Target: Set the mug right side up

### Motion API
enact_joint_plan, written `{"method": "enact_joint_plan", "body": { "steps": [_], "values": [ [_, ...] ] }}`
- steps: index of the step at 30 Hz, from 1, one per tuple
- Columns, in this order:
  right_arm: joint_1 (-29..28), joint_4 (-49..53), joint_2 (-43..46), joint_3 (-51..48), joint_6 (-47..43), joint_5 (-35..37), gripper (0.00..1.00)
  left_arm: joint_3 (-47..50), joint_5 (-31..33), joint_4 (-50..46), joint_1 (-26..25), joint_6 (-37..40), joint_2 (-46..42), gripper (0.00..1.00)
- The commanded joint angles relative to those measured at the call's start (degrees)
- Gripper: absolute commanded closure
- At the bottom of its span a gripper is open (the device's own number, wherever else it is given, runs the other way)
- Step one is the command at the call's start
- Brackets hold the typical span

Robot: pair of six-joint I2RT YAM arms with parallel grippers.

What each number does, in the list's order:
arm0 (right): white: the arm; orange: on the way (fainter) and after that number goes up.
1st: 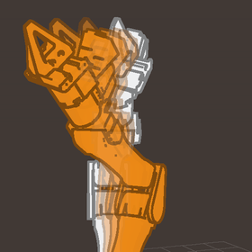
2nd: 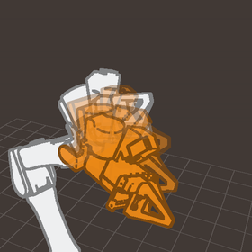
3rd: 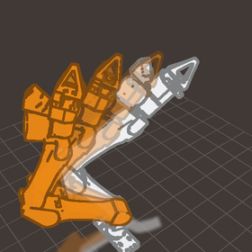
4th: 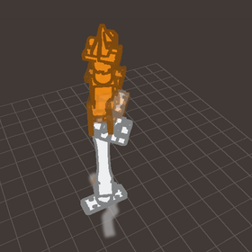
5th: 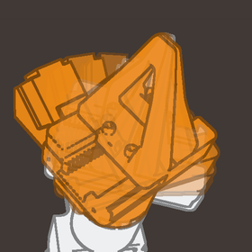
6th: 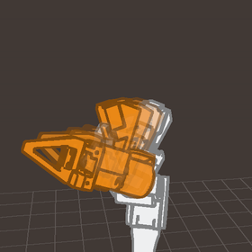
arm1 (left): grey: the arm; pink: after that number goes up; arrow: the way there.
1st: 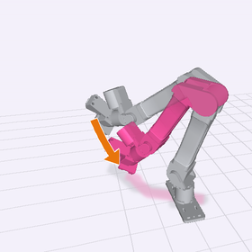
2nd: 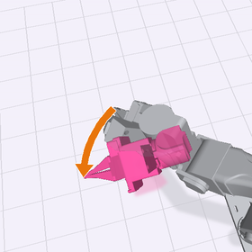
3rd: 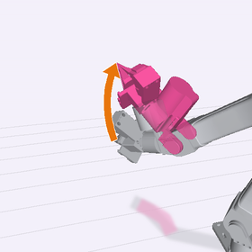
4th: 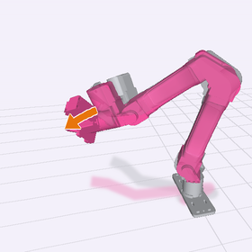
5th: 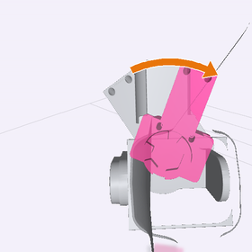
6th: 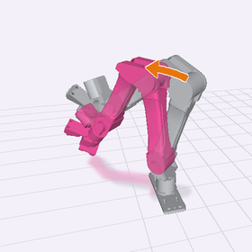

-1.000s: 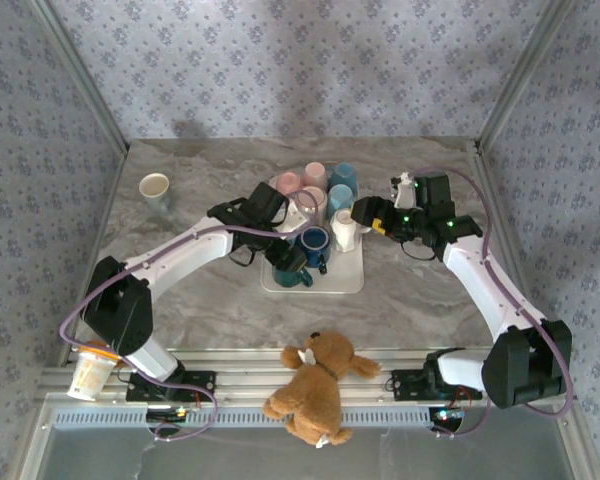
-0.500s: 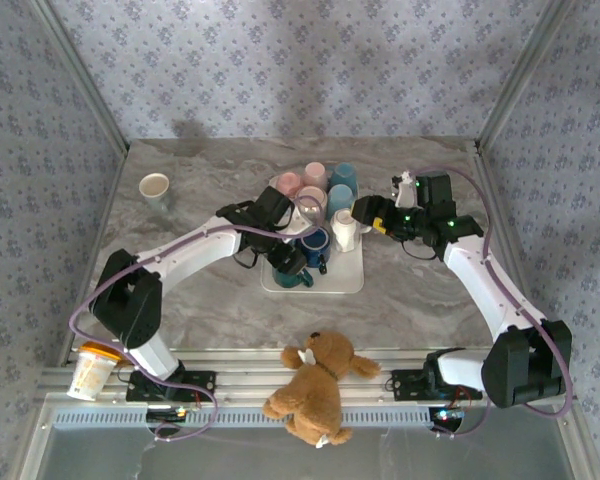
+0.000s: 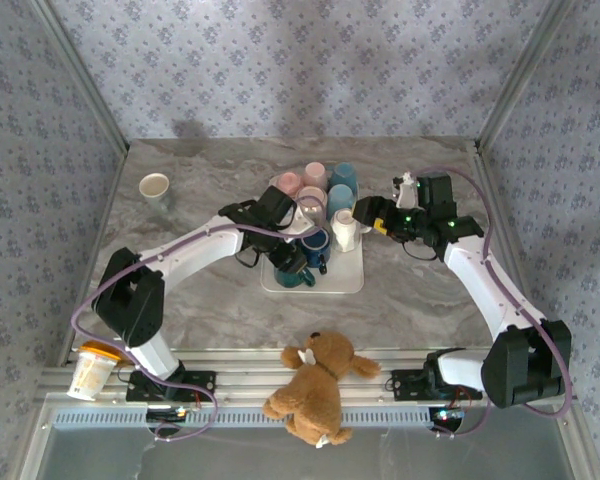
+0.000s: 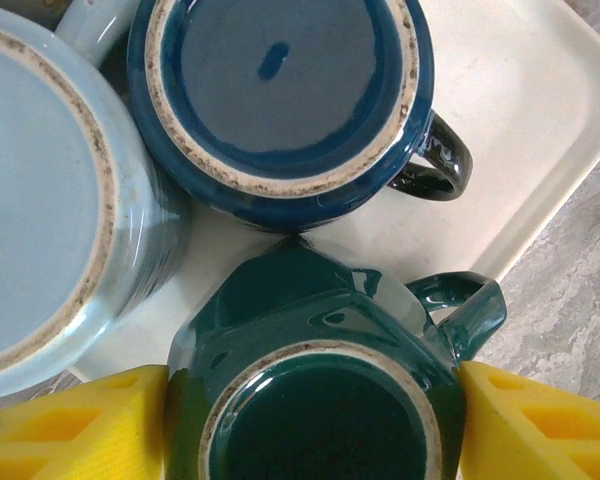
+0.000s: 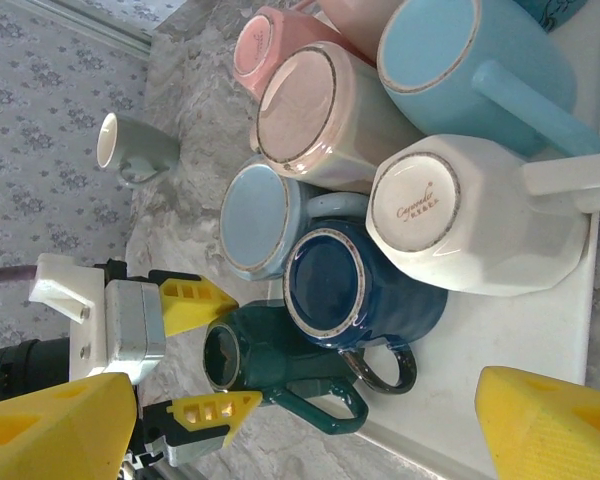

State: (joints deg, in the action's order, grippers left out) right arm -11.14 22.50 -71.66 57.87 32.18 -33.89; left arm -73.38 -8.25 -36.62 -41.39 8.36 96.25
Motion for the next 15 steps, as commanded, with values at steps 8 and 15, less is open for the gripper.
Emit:
{"method": "enact_joint_plan", "body": {
  "steps": [8,15],
  "values": [
    [0.98,-0.63,1.61,-1.07,0.93,-1.00,0.10,-0.78,-2.53,-5.42,-0.37,-0.43,1.72,0.42],
    [1.03,-0.58,1.65,-1.61,0.78,-1.15,0.10,-4.68,-8.34,-8.47,-0.08,-0.84,-0.85,0.44]
  ]
}}
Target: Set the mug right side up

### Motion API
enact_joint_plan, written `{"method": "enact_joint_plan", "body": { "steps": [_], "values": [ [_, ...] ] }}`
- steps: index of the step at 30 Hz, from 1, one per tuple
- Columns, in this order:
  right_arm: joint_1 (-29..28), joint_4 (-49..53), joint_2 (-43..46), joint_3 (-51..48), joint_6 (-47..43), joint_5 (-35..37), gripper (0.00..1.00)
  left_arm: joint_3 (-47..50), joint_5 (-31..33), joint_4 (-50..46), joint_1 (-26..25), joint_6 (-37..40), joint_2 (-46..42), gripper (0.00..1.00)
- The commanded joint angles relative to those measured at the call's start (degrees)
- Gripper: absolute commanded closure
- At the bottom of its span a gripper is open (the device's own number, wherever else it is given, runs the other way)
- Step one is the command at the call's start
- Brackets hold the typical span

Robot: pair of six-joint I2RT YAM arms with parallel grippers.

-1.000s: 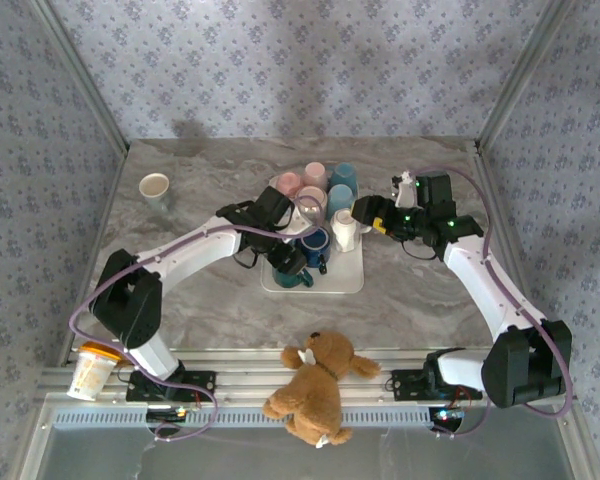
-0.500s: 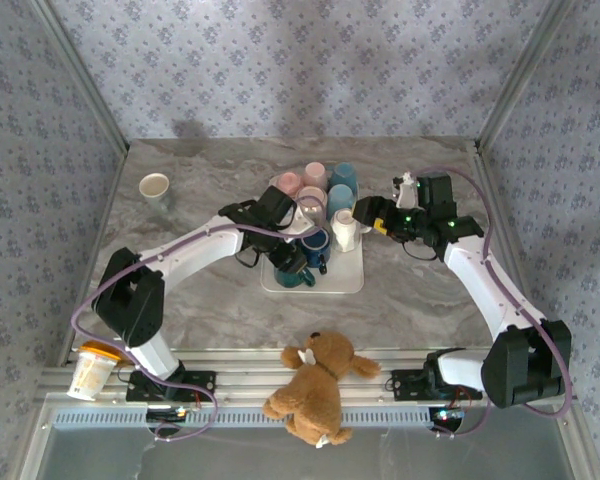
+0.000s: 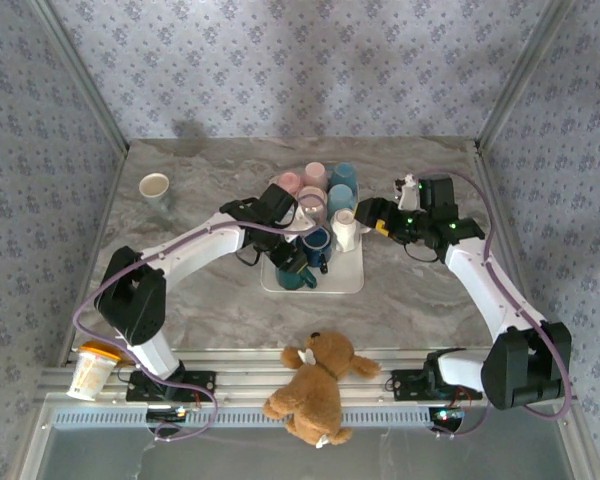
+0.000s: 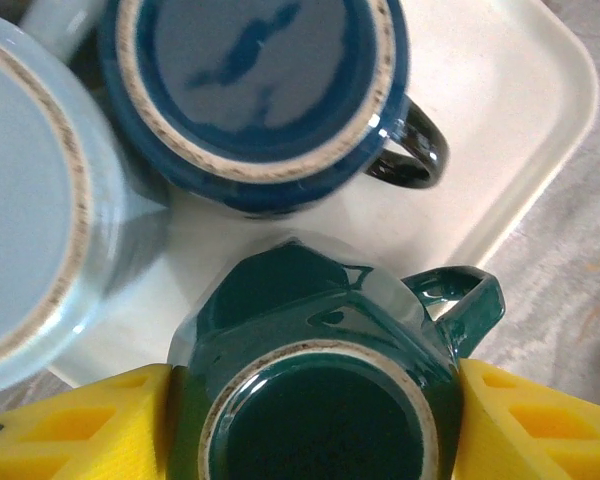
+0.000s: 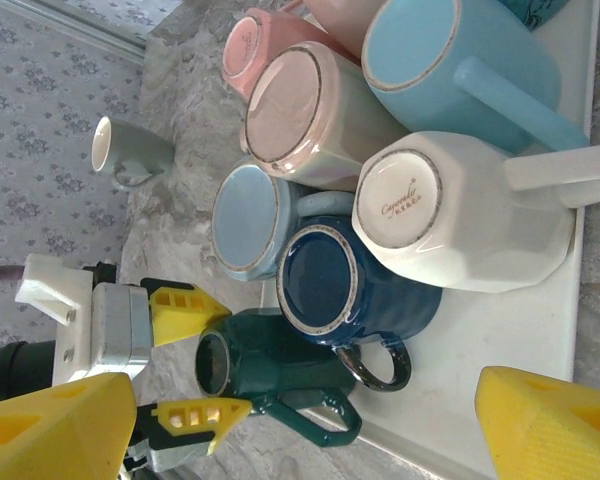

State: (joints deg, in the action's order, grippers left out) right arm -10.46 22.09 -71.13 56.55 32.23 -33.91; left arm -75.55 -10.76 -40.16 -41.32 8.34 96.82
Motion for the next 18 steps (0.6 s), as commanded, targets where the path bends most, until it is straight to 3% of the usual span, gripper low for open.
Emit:
{"method": "enact_joint_plan", "body": {
  "steps": [1,14,18],
  "values": [
    [0.32,-0.08,1.10,-0.36,0.52,-1.12,0.10,-2.81,-6.45,-5.31,-0.09,-0.79,-1.82,0.44],
    [0.84,0.13,1.08,0.45,-1.50,-1.90,0.10,-3.48,-9.32,-5.81,2.11,-3.32,-8.58,0.46],
    [0.86,-0.89,1.29,0.48,-4.35,-5.22,0.11,-4.10,-11.51,-5.91,3.46,-4.84,-9.58,0.47]
  ]
}}
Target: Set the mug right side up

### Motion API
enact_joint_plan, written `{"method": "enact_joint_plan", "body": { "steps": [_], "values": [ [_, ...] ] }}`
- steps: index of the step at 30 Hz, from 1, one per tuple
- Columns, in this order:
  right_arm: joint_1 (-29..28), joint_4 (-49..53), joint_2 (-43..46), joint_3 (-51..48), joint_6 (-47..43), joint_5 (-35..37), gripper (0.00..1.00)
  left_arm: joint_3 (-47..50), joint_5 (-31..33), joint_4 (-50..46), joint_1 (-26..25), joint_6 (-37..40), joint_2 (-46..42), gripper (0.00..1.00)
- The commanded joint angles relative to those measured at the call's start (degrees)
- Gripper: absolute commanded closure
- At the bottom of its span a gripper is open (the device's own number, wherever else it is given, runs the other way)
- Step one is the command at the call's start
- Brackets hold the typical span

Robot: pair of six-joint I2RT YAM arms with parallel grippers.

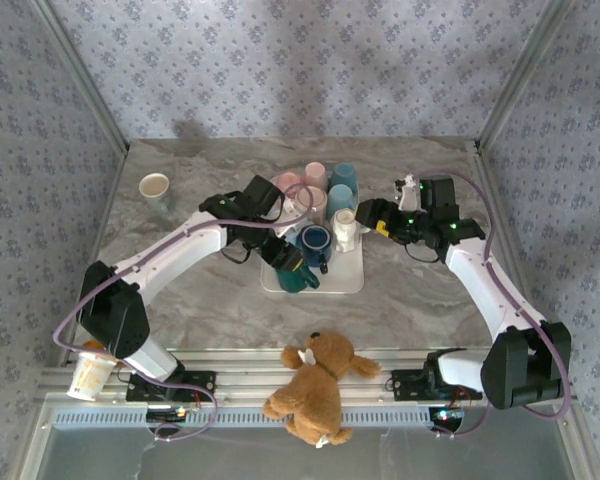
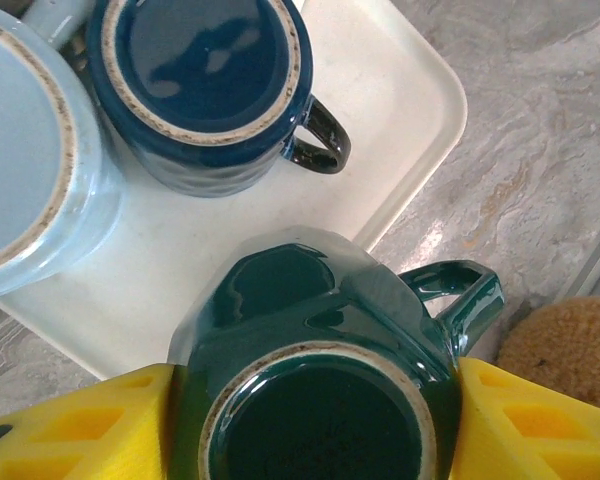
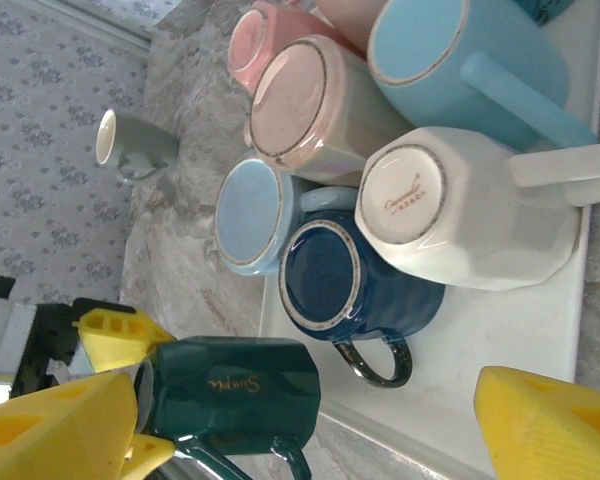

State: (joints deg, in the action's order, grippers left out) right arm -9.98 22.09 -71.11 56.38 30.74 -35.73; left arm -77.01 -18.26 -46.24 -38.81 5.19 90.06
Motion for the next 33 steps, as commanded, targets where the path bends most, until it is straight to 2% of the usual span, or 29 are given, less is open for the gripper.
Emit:
{"method": "enact_joint_plan", "body": {
  "steps": [1,7,15,22,28,33],
  "values": [
    [0.35,-1.26,1.49,0.66,-3.87,-4.52,0.11,-3.14,-4.69,-0.13,1.33,-2.42,-3.09,0.47],
    [0.93,-1.60,2.95,0.53,-7.09,-10.23,0.14,-6.40,-7.32,-0.35,5.93,-9.19,-5.12,0.49],
    [1.44,-7.03,3.85,-0.59,-6.17,-16.44,0.21,-6.35,-19.62,10.16,14.73,-26.04,-8.91,0.50],
    [0.54,-18.31,3.80,-2.85,-1.06,-22.61,0.30,-5.25,-25.10,22.09,18.09,-40.41,-11.69,0.50],
    [-1.77,-28.44,2.25,-3.64,4.86,-24.21,0.39,-1.84,-25.79,32.22,18.93,-54.95,-12.28,0.50],
    [-5.00,-35.86,0.52,-3.03,10.29,-23.71,0.44,0.82,-25.31,36.64,19.03,-58.73,-12.58,0.50]
  ]
}}
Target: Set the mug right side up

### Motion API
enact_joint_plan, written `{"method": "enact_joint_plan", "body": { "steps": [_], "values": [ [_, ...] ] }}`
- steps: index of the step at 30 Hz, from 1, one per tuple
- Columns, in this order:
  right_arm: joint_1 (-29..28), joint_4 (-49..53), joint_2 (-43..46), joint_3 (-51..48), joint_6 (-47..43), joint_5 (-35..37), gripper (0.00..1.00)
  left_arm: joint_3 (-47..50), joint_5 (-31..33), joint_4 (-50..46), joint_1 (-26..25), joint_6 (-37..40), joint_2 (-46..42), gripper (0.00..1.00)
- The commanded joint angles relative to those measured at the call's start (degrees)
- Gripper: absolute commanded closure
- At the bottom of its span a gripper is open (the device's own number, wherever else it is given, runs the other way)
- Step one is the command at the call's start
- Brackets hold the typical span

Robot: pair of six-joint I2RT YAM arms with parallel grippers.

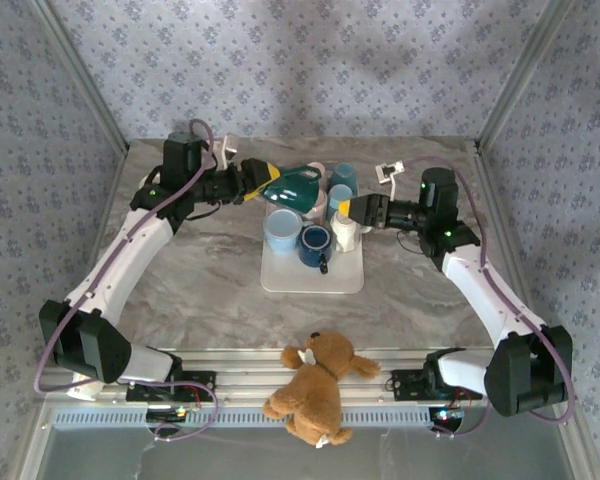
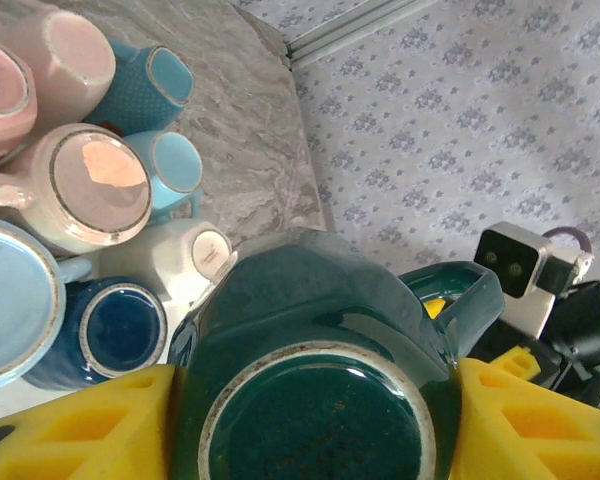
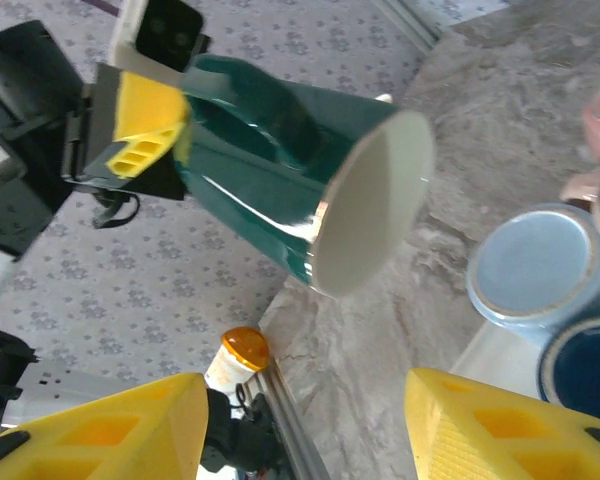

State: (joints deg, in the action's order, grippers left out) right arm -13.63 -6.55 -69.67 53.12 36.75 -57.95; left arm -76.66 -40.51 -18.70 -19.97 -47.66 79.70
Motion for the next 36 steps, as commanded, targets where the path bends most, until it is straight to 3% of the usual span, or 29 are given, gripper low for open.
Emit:
{"method": "enact_joint_plan", "body": {
  "steps": [1,12,19,28,36],
  "values": [
    [-2.08,-8.15,-1.29,0.46,4.80,-1.20,0.45,1.10,-3.03,10.35,0.19,-6.81,-2.25,0.50],
    [-5.35,-9.97,-2.92,0.20,7.16,8.54,0.48,3.62,-1.80,17.16,0.28,-12.50,-3.04,0.50],
    [-6.53,-14.35,-5.10,0.35,8.11,8.78,0.45,4.52,-2.29,20.90,0.24,-15.82,-3.24,0.50],
    [-7.90,-22.80,-7.57,-0.02,7.02,8.11,0.51,5.46,-3.03,22.25,0.19,-17.11,-4.20,0.50],
    [-8.09,-22.71,-8.95,1.40,5.19,9.22,0.51,5.78,-3.15,22.30,0.02,-17.65,-5.19,0.50]
  ]
}}
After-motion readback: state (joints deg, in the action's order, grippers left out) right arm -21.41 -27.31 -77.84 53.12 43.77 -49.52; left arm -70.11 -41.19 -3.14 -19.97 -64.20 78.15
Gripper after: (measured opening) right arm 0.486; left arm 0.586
